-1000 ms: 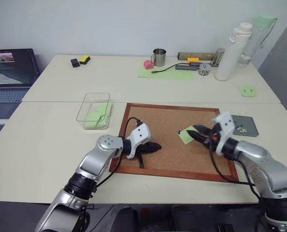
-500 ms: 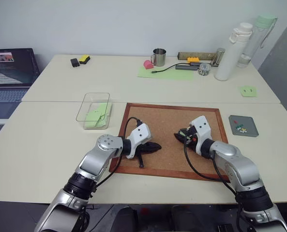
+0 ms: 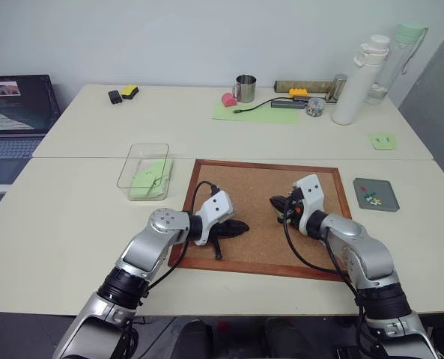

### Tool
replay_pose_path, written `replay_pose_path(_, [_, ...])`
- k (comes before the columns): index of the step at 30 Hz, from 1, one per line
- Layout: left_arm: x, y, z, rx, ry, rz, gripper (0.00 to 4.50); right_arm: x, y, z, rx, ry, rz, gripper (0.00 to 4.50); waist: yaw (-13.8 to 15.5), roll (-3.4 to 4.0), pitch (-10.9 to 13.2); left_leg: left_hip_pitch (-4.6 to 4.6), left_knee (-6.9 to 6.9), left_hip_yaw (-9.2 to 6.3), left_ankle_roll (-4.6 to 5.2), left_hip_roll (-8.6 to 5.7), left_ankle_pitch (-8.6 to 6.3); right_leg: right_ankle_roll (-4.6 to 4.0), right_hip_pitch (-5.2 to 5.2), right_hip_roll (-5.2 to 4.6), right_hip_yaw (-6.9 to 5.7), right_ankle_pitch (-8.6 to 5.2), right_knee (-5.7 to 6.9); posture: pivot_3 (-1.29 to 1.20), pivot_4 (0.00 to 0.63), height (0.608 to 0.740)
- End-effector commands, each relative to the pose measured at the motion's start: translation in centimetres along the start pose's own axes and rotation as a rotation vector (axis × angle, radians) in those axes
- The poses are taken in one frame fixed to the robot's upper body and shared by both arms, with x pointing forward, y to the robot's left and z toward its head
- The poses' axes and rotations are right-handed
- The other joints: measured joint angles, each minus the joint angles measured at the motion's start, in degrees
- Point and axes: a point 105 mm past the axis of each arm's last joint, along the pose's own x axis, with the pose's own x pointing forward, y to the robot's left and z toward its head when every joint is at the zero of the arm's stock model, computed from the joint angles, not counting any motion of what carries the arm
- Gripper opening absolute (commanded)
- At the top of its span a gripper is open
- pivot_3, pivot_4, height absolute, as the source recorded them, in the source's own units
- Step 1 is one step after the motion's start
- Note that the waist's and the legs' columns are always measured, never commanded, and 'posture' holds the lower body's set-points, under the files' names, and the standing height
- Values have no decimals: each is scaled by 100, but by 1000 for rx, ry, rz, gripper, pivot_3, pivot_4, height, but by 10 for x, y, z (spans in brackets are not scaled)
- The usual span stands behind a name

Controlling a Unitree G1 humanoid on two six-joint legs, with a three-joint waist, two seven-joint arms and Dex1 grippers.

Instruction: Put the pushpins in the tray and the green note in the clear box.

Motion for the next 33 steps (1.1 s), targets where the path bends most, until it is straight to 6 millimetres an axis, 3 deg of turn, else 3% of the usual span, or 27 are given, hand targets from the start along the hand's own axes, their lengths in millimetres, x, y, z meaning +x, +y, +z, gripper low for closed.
replay_pose_path(1, [-1, -4, -22, -52, 75, -7, 0, -5, -6, 17, -20, -66, -19, 6, 0, 0, 0, 0, 0, 0, 0, 0, 0, 0, 0, 0, 0, 0, 0, 0, 150, 740])
replay_pose_path(11, [-1, -5, -21, -53, 72, -7, 0, -32, 11, 64, -53, -222, 59, 6, 2, 2, 2, -10, 0, -2, 0, 2, 0, 0, -12, -1, -1, 0, 1, 0, 150, 740])
replay_pose_path(15, [4, -1, -3, -106, -33, 5, 0, -39, 5, 68, -85, -218, 31, 6, 6, 0, 1, -9, 0, -4, 0, 1, 0, 0, -9, -1, -4, 0, 0, 0, 150, 740])
replay_pose_path(19, [2, 1, 36, -251, -220, -38, 602, -41, -1, 71, -96, -222, -5, 0, 18, -6, 6, -12, 3, -3, 0, 1, 0, 0, -9, -8, -4, 0, 1, 0, 150, 740])
replay_pose_path(25, [-2, 3, 74, -409, -376, -87, 1723, -40, -2, 74, -117, -227, -23, 0, 23, -8, 8, -55, 12, -14, -1, -2, 1, 0, -45, -6, -16, 0, 8, 0, 150, 740])
replay_pose_path(28, [-1, 5, 82, -473, -417, -82, 2285, -39, 3, 75, -127, -231, -19, 0, 23, -8, 8, -55, 10, -14, -1, -1, 1, 0, -44, -7, -13, 0, 7, 0, 150, 740])
replay_pose_path(33, [11, 5, 77, -505, -389, -31, 3110, -38, 10, 80, -136, -250, -11, 0, 22, -8, 8, -54, 10, -15, -2, 0, 1, 0, -44, -7, -13, 0, 8, 0, 150, 740])
